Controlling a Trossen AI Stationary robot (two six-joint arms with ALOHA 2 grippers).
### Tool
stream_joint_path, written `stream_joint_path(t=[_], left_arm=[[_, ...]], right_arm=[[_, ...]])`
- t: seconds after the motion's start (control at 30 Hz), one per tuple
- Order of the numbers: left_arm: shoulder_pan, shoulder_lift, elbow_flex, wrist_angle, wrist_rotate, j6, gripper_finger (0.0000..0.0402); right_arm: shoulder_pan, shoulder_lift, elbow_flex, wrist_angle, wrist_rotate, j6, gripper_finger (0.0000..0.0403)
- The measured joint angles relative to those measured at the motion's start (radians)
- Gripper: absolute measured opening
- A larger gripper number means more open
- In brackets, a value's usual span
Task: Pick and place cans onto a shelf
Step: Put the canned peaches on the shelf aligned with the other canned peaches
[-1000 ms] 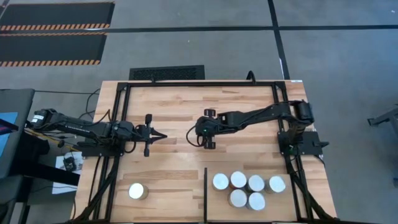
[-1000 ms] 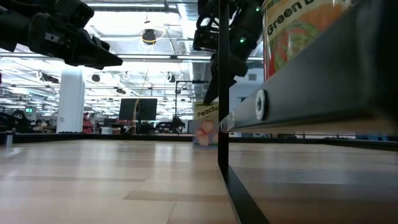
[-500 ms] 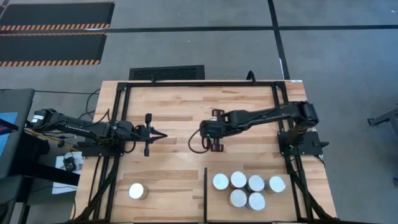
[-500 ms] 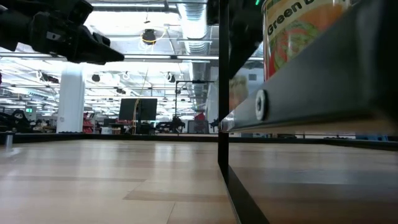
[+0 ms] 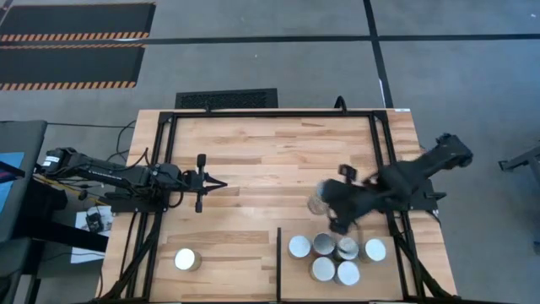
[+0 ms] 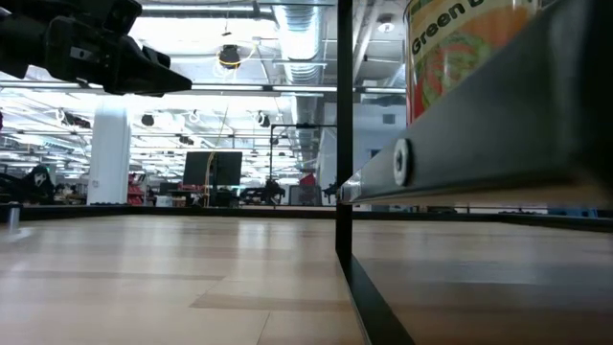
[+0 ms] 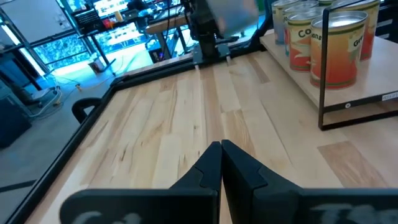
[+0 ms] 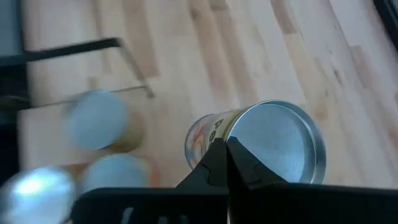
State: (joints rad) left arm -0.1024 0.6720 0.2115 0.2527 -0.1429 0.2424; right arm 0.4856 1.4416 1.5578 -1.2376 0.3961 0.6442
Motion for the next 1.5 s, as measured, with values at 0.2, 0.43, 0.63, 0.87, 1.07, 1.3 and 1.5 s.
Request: stream_joint_path(t=[0.2, 0.43, 0.63, 0.87, 1.07, 1.3, 1.5], left_arm=[[0.024, 0.0, 0.0, 0.009, 0.006, -0.001, 0.0001], [0.063, 0.0, 0.0, 0.008, 0.053, -0.018, 0.0001], [0.07, 0.0, 0.001, 0.004, 0.059, -0.025, 0.0001], [0.07, 0.0, 0.001, 0.0, 0.059, -0.024, 0.0001], [0.07, 0.0, 0.001, 0.0, 0.058, -0.015, 0.0001], [0.07, 0.0, 0.001, 0.0, 0.052, -0.01, 0.0001], [0.07, 0.0, 0.001, 0.001, 0.052, -0.009, 0.0001]], right_arm=[[0.221, -0.056, 0.058, -0.054, 0.071, 0.219, 0.0003], [0.46, 0.016, 0.182, -0.063, 0.068, 0.506, 0.0003], [0.617, 0.15, 0.23, -0.129, 0.025, 0.87, 0.0003], [0.725, 0.313, 0.317, -0.244, -0.084, 1.189, 0.0003], [0.753, 0.405, 0.351, -0.302, -0.13, 1.268, 0.0003], [0.72, 0.486, 0.352, -0.309, -0.142, 1.24, 0.0003], [0.686, 0.515, 0.346, -0.33, -0.176, 1.21, 0.0003]])
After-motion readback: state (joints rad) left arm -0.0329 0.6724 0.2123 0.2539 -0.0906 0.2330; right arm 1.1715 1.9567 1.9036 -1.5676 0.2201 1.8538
